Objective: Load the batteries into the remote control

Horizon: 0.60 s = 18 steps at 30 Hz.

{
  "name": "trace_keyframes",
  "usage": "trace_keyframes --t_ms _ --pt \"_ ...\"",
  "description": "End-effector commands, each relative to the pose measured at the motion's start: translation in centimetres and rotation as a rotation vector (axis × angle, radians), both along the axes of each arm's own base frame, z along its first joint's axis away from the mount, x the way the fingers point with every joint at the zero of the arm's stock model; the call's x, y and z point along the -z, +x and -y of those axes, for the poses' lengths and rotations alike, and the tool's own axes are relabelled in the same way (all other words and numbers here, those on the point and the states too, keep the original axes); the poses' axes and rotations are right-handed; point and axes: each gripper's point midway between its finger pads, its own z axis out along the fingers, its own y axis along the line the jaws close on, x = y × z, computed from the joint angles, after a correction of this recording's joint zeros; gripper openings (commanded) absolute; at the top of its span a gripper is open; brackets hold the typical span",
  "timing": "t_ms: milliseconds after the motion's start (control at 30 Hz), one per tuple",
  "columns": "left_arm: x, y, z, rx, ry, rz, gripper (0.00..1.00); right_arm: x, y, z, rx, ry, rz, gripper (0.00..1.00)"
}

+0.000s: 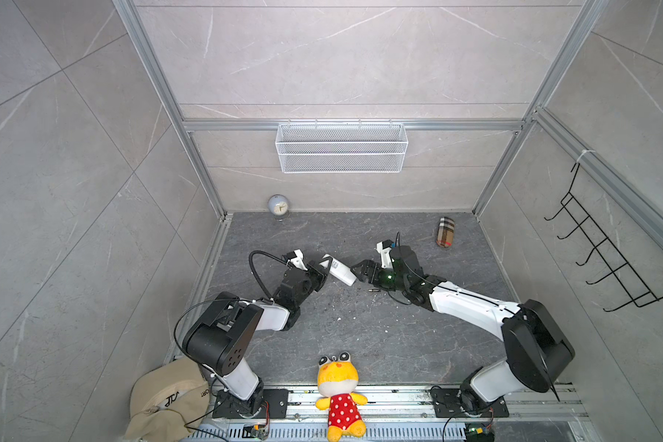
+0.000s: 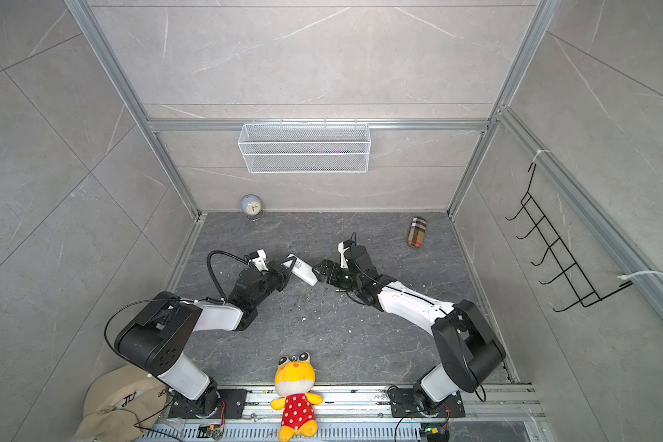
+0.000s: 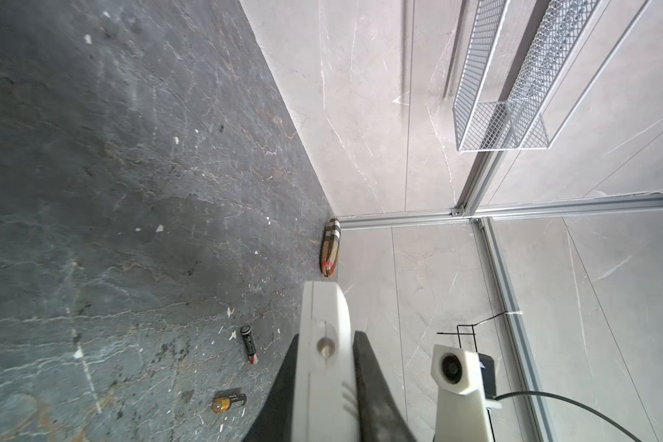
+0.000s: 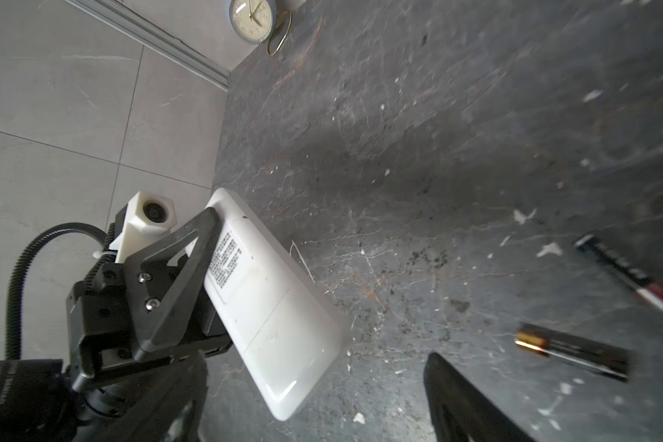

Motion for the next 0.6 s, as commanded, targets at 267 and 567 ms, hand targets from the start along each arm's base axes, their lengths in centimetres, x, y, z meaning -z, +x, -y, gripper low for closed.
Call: trace_keyframes --t_ms 267,567 --pt "-2.5 0.3 -2.4 -0.128 -0.070 0.119 0.01 0.5 2.1 -3.9 0.021 0.302 -0.113 0.81" --pt "-0.9 1.6 -3.1 -0.199 -0.106 0.107 0.01 2.7 3.1 -5.1 0.048 0.319 -0.160 0.67"
